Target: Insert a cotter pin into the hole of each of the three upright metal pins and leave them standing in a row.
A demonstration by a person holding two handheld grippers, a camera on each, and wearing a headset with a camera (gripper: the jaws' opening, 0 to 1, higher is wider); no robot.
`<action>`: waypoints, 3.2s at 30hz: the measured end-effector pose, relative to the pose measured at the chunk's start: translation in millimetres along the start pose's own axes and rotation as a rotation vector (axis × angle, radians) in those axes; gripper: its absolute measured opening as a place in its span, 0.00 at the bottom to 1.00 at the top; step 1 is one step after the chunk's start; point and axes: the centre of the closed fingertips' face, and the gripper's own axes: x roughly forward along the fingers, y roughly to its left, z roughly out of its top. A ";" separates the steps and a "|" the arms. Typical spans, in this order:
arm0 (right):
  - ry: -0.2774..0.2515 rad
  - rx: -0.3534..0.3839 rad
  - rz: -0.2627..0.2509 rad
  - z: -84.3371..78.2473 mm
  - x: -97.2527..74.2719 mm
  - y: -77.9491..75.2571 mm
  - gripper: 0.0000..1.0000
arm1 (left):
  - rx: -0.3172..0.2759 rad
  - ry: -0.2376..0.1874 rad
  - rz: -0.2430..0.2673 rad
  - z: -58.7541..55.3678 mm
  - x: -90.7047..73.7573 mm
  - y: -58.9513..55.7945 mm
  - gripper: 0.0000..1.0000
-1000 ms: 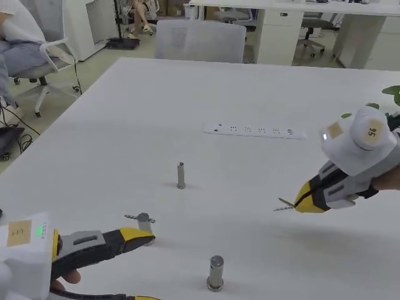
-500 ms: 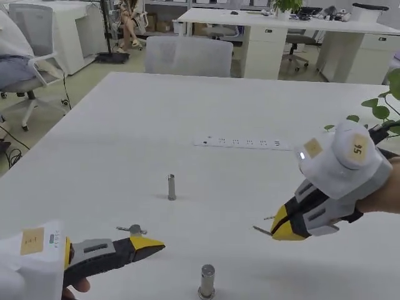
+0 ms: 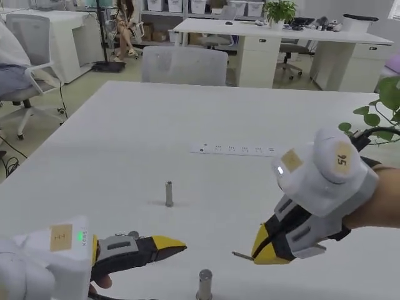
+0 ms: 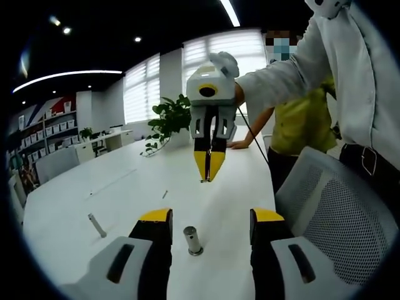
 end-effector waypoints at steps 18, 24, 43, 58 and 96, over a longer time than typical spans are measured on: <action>0.030 -0.040 0.092 23.5 13.5 26.1 0.02 | 0.043 0.017 -0.059 5.9 19.8 -16.2 0.31; 0.040 -0.042 0.106 27.6 15.7 31.4 0.02 | 0.047 0.032 -0.084 3.9 23.1 -21.5 0.26; 0.067 -0.039 0.147 35.1 23.6 40.9 0.02 | 0.033 0.055 -0.122 0.1 23.8 -28.3 0.10; 0.075 -0.053 0.168 36.7 24.5 42.9 0.02 | 0.059 0.063 -0.130 -2.5 23.8 -29.0 0.02; 0.006 -0.005 0.210 36.5 19.0 43.9 0.17 | -0.004 0.023 -0.159 5.9 15.4 -28.2 0.00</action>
